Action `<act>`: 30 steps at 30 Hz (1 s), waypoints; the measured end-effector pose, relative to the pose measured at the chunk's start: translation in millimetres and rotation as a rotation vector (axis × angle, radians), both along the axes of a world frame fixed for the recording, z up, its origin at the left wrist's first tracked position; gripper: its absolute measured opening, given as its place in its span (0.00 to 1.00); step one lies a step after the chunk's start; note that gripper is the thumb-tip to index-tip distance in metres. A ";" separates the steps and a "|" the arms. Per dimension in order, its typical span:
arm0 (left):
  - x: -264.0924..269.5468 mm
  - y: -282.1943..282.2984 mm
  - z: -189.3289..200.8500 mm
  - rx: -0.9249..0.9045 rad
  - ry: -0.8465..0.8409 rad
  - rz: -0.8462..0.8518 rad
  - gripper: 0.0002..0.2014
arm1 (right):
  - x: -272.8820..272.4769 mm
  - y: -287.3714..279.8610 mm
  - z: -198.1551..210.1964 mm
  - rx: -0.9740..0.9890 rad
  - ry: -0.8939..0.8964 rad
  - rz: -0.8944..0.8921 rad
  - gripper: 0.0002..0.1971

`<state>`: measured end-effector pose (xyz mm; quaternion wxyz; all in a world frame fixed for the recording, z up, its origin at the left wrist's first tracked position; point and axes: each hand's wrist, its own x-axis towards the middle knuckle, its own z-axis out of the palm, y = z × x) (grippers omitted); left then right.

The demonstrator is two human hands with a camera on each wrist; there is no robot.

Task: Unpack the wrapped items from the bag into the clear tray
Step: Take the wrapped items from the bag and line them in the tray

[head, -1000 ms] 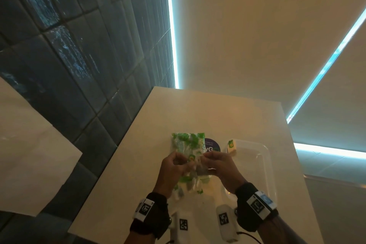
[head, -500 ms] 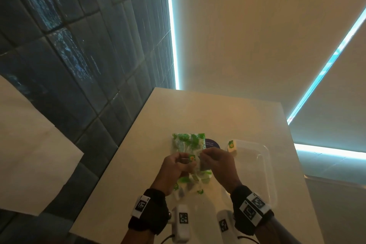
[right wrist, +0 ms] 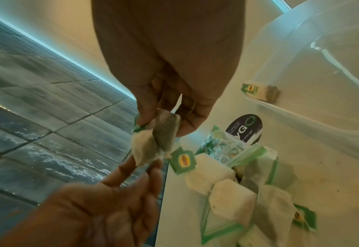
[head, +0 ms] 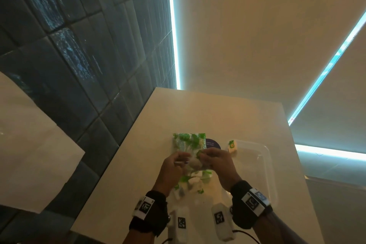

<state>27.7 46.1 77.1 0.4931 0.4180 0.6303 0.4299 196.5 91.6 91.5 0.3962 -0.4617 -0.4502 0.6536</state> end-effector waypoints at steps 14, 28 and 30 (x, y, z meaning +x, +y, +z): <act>8.6 -8.9 -18.8 0.001 0.100 -0.167 0.14 | 5.5 11.4 3.2 -0.116 0.067 -0.013 0.10; -1.5 -2.2 -16.8 0.014 -0.017 0.109 0.05 | 10.6 12.1 -10.5 -0.206 0.115 0.048 0.13; -2.3 1.3 -17.7 0.020 0.001 0.157 0.06 | 11.0 11.0 -12.0 -0.231 0.125 0.106 0.15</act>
